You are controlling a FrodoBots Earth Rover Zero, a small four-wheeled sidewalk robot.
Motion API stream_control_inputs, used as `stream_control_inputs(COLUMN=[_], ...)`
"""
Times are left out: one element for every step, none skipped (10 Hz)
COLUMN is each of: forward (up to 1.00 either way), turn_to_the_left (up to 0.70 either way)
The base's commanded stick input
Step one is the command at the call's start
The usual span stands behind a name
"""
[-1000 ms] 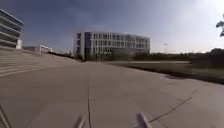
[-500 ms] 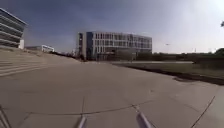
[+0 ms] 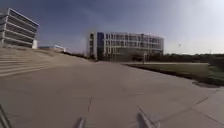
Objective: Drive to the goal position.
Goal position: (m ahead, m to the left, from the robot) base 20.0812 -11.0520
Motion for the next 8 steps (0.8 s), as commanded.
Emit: stream_control_inputs(forward=[0.7, 0.7, 0.7, 0.7, 0.7, 0.7, 0.7, 0.7], turn_to_the_left=[0.0, 0.0, 0.0, 0.0, 0.0, 0.0, 0.0, 0.0])
